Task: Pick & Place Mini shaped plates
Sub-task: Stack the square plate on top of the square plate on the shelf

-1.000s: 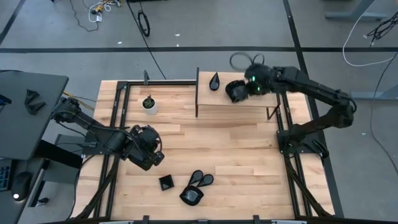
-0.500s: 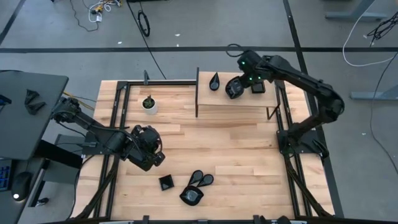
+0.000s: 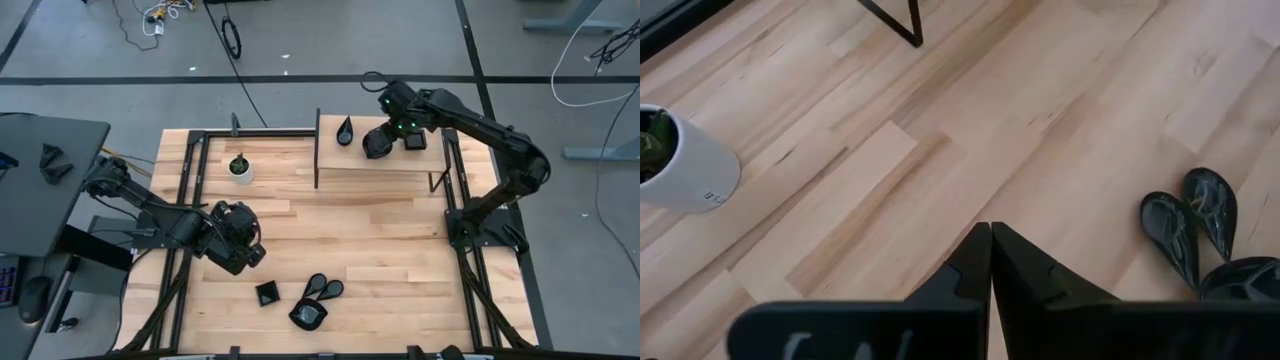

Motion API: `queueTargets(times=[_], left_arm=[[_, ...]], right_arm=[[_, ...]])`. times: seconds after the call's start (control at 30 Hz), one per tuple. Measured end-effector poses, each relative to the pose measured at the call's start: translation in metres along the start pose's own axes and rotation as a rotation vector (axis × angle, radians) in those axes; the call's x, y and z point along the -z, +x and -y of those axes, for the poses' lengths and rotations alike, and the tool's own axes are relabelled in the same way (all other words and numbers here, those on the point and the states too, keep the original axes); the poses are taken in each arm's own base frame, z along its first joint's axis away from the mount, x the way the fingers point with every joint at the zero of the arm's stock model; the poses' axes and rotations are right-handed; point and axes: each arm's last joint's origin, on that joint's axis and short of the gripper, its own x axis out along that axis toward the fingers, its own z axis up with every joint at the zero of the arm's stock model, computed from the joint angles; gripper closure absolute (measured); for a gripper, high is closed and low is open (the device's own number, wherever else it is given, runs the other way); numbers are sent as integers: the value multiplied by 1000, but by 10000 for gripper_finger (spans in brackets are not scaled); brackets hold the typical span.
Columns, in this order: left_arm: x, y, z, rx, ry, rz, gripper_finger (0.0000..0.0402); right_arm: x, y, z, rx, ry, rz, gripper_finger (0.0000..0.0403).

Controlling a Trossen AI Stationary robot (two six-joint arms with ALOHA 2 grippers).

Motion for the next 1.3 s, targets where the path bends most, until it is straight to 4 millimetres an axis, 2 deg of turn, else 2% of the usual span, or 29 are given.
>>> queueTargets(times=[0.17, 0.33, 0.4, 0.6, 0.77, 0.97, 1.13, 1.3], left_arm=[[-1, 0, 1, 11, -8, 5, 388], [-1, 0, 1, 12, -10, 6, 388], [-1, 0, 1, 8, -10, 16, 388], [-4, 2, 0, -12, -19, 47, 388], [-8, 4, -2, -25, -25, 48, 388], [-8, 5, -2, -15, -31, 22, 388], [-7, 5, -2, -2, -30, -1, 388], [-4, 3, 0, 12, -20, -21, 388]], right_arm=[[4, -7, -4, -17, -17, 11, 255], [14, -25, -25, -97, -18, 74, 242], [21, -36, -40, -155, -25, 124, 242], [52, -62, -105, -373, -94, 240, 254], [93, -72, -158, -460, -213, 277, 263], [151, -69, -205, -509, -365, 192, 271], [204, -61, -234, -516, -476, 87, 273], [249, -52, -247, -484, -532, -50, 273]])
